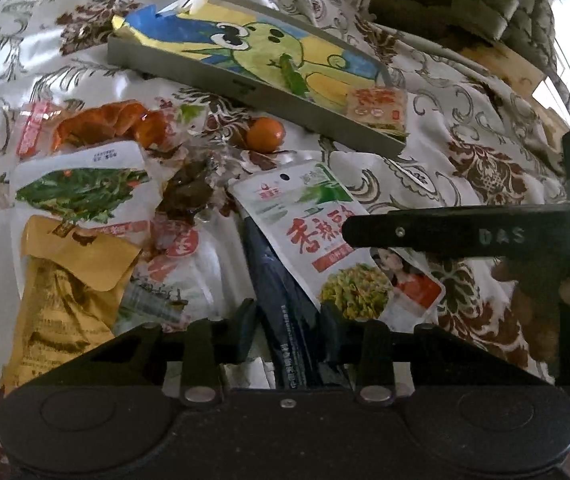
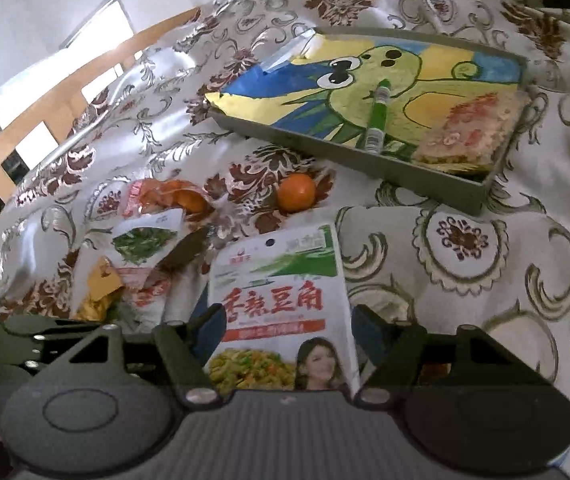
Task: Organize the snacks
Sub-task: 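Lift the spicy-bean pouch with the right tool while the left tool reaches the dark blue packet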
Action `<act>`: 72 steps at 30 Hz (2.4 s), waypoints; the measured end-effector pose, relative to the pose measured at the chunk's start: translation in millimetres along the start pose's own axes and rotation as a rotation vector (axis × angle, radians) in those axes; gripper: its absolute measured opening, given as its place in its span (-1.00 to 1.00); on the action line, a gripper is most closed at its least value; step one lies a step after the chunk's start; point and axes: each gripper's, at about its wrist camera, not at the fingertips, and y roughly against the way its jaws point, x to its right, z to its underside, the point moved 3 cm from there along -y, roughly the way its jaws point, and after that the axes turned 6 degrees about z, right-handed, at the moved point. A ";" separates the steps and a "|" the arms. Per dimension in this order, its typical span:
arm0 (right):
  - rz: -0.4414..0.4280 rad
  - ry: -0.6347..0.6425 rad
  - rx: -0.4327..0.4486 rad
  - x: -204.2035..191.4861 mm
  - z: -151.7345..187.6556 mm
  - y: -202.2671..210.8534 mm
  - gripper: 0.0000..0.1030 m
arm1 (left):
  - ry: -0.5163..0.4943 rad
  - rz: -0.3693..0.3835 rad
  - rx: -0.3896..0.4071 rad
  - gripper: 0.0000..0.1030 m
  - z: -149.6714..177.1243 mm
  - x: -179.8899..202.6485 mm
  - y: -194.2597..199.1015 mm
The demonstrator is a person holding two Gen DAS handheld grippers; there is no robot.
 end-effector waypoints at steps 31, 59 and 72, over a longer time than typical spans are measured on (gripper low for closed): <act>-0.508 -0.373 -0.012 36.5 -16.0 7.5 -0.31 | 0.015 -0.003 -0.013 -0.43 -1.9 -4.1 -5.6; -0.079 -0.116 0.078 26.1 -11.0 25.2 -0.89 | -0.044 -0.047 -0.035 -0.15 -11.9 12.5 -18.4; -0.074 -0.052 0.033 4.6 -2.1 13.1 -0.87 | -0.116 -0.160 -0.005 -0.54 -3.9 35.1 -16.5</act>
